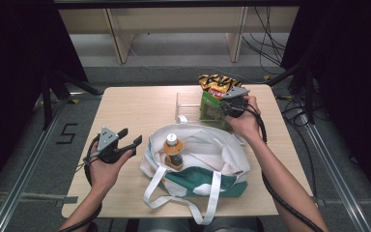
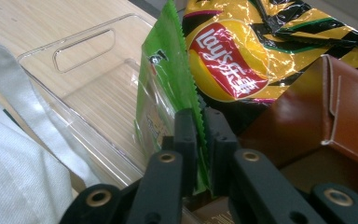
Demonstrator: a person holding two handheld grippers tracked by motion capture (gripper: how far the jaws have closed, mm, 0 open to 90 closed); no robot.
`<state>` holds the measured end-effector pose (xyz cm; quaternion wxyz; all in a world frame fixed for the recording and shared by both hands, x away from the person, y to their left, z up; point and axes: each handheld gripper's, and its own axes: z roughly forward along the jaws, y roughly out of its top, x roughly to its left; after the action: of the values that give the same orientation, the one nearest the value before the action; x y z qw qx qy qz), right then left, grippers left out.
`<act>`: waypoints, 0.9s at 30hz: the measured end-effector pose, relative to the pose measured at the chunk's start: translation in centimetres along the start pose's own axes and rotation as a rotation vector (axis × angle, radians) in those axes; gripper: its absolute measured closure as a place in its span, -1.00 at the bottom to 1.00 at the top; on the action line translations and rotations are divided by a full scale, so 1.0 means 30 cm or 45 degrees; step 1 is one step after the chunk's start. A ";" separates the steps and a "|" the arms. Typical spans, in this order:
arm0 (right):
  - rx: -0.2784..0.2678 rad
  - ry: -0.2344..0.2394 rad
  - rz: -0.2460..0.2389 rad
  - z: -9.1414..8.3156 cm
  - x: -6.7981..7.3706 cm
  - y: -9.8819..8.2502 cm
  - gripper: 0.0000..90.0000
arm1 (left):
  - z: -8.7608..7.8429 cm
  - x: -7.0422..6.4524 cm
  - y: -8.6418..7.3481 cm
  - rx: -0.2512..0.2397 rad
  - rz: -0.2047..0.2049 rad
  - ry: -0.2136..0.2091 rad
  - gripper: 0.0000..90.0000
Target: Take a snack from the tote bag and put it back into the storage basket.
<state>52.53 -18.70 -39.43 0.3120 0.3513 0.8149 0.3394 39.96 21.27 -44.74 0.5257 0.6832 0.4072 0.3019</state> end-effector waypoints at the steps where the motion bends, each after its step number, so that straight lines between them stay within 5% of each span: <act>1: 0.000 -0.006 0.002 -0.003 0.001 0.001 0.84 | 0.000 0.000 0.000 0.000 0.000 0.000 -0.19; 13: -0.027 -0.011 -0.008 -0.048 0.011 0.016 0.67 | 0.000 -0.001 0.001 -0.014 0.000 -0.008 -0.19; 27: -0.133 -0.023 0.064 -0.131 0.010 0.027 0.46 | -0.005 -0.007 0.005 -0.009 0.000 -0.003 -0.19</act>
<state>49.73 -19.36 -36.64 0.3286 0.3581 0.7840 0.3861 39.77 21.13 -44.55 0.5285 0.6817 0.4055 0.3025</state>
